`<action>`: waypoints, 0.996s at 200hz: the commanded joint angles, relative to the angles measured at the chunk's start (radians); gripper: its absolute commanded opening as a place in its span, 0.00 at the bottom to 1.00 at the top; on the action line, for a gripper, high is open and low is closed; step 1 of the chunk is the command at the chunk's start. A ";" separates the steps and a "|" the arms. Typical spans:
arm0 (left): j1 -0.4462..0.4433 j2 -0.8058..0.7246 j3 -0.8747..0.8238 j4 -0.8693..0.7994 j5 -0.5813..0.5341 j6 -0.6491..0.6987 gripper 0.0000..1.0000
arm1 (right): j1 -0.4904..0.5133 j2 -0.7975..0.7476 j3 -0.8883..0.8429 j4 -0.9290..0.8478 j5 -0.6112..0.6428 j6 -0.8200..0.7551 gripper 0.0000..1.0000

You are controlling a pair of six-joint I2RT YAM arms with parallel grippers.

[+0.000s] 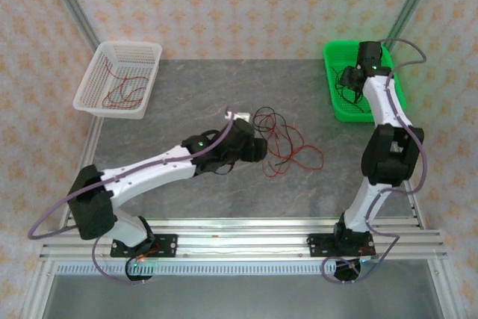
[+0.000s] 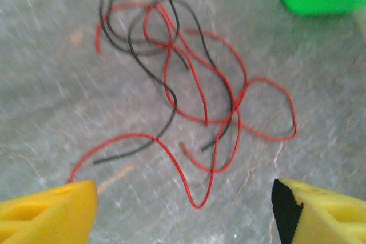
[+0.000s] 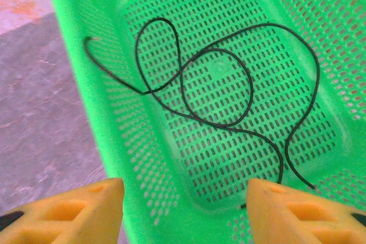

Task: Untangle the cables
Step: Place the cable in the container.

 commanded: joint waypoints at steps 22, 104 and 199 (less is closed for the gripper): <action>-0.034 0.109 -0.036 0.048 0.089 -0.123 0.74 | 0.064 -0.181 -0.152 0.032 0.037 -0.006 0.58; -0.041 0.319 0.022 0.109 0.111 -0.145 0.55 | 0.084 -0.455 -0.418 0.113 -0.003 0.014 0.56; -0.041 0.276 0.095 0.057 -0.023 -0.110 0.00 | 0.124 -0.653 -0.640 0.190 -0.174 0.081 0.50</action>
